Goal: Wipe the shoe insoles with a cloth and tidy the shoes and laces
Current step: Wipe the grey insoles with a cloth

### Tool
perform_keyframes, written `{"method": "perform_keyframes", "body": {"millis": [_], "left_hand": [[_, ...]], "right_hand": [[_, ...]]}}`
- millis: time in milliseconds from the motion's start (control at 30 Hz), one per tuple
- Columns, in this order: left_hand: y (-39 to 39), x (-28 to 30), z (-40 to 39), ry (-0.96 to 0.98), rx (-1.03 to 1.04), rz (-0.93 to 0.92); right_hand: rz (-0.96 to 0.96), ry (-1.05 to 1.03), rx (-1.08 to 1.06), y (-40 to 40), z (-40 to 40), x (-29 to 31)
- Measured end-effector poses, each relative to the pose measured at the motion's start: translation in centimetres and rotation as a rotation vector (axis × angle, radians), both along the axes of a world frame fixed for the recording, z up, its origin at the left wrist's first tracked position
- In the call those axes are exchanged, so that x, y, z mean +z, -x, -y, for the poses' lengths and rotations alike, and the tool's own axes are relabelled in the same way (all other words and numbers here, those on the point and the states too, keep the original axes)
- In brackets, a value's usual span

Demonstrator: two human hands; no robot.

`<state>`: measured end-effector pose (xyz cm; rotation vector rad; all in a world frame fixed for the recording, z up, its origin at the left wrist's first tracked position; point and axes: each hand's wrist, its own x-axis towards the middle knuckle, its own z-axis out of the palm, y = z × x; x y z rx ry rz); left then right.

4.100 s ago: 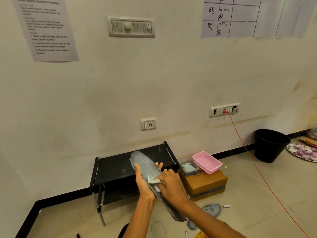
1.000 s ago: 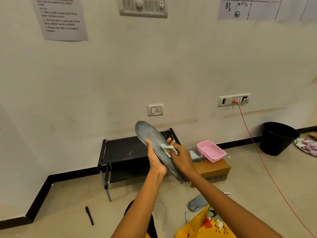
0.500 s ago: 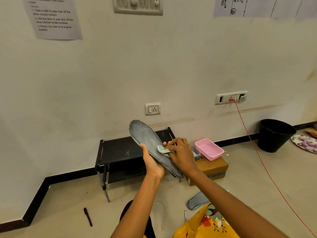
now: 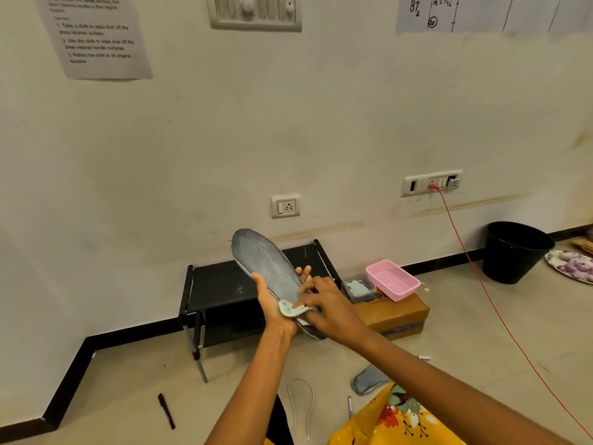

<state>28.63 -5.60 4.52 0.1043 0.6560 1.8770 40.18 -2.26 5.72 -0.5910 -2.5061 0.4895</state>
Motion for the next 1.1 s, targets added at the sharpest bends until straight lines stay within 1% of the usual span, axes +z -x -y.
{"method": "perform_keyframes", "body": {"millis": [33,133,267,367,433,500,567,600,633,667,733,767,867,900,967,1033,1067,1100], "left_hand": [[0.1,-0.1,-0.1,-0.015,0.003,0.001],[-0.2,0.3,-0.5,-0.036,-0.008,-0.053],[-1.0,0.9,-0.4,-0.017,-0.071,-0.104],[-1.9,0.4,-0.2,0.017,-0.058,-0.114],[-1.6,0.2,0.0,0.032,-0.042,-0.088],[-0.8,0.0,0.3,0.026,-0.022,-0.028],[0.0,-0.3,0.6,0.006,-0.007,0.023],[-0.1,-0.4,0.7,0.0,0.001,0.037],[-0.4,-0.6,0.7,-0.004,0.007,0.033],[-0.9,-0.6,0.6,-0.006,0.012,0.015],[-1.7,-0.2,0.4,0.021,0.027,-0.036],[-1.7,-0.2,0.3,0.03,0.016,-0.037],[-0.8,-0.5,0.7,-0.003,-0.018,0.007],[-0.6,-0.8,0.9,-0.015,-0.017,0.031],[-0.8,-1.4,0.7,-0.01,0.015,0.02],[-1.3,-1.2,0.3,0.002,0.016,-0.015],[-1.5,-1.0,0.2,0.005,0.006,-0.019],[-1.3,-1.1,0.2,0.012,0.005,-0.012]], "right_hand": [[-0.021,0.038,-0.032,-0.1,-0.2,0.1],[-0.138,0.19,-0.244,0.3,-0.9,0.3],[-0.206,0.305,-0.326,2.1,-1.3,-0.8],[-0.293,0.334,-0.379,2.6,-1.3,-1.0],[-0.245,0.235,-0.33,2.7,-0.8,-1.1],[-0.159,0.14,-0.161,2.1,0.0,-1.3],[-0.048,-0.01,-0.017,0.9,0.1,-1.3],[-0.004,-0.109,-0.016,0.4,-0.5,-1.2],[0.012,-0.187,-0.066,0.4,-1.3,-1.1],[-0.01,-0.211,-0.15,0.5,-1.8,-0.8],[-0.091,-0.139,-0.271,1.2,-1.7,-0.3],[-0.103,-0.12,-0.253,1.6,-1.1,-0.1],[-0.04,-0.203,-0.035,1.0,0.4,-1.2],[-0.004,-0.238,-0.012,0.5,0.0,-1.3],[0.05,-0.219,-0.13,0.4,-1.4,-1.0],[-0.003,-0.139,-0.271,0.7,-1.7,-0.6],[-0.034,-0.129,-0.271,0.9,-1.1,-0.5],[-0.044,-0.114,-0.212,1.0,-0.3,-0.6]]}}
